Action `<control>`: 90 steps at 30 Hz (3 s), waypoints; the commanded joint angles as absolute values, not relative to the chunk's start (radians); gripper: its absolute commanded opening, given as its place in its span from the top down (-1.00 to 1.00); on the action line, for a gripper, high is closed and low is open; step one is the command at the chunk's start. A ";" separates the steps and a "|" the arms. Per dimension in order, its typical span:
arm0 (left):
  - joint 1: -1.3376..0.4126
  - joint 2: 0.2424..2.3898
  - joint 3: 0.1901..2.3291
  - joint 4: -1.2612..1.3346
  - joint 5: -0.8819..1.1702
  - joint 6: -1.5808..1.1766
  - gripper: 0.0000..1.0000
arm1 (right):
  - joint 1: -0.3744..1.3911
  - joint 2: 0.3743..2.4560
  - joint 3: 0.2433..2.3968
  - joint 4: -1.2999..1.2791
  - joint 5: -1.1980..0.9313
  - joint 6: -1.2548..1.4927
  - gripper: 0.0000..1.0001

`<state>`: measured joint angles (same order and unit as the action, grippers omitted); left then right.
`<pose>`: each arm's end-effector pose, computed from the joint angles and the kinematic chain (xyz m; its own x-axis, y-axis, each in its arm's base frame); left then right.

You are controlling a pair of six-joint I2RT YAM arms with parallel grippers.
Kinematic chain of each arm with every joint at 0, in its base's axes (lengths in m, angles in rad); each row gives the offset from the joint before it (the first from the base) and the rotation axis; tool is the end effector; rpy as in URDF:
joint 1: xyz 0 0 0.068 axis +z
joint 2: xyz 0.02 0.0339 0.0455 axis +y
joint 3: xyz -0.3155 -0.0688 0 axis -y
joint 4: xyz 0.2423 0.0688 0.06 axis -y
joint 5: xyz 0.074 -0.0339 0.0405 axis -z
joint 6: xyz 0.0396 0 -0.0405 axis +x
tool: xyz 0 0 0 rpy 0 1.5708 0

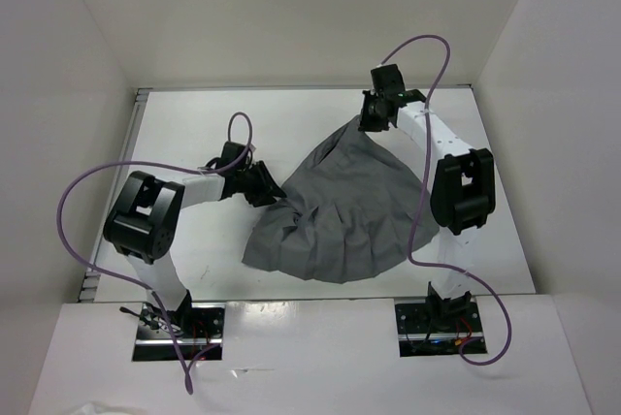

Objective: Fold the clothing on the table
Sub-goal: Flatten the skirt out

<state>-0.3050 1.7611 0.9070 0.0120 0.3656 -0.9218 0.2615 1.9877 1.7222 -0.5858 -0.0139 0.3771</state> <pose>0.3372 -0.1210 0.1972 -0.8344 -0.5173 -0.1900 -0.2602 0.6737 -0.6917 0.4560 0.1226 0.3109 -0.7740 0.1740 -0.6088 0.0190 0.9674 0.2524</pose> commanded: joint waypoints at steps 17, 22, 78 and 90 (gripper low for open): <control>-0.373 1.927 0.934 0.299 0.350 -1.023 0.65 | 0.222 1.902 1.675 -0.588 -0.023 0.356 1.00; -0.336 1.878 0.960 0.301 0.336 -0.994 0.99 | 0.212 1.870 1.643 -0.588 0.037 0.365 1.00; -0.075 1.585 1.137 -0.204 0.235 -0.833 -0.39 | 0.049 1.805 1.447 -0.474 -0.262 0.516 1.00; -0.107 1.877 1.219 0.116 0.530 -0.781 0.70 | 0.049 1.816 1.447 -0.483 -0.272 0.495 1.00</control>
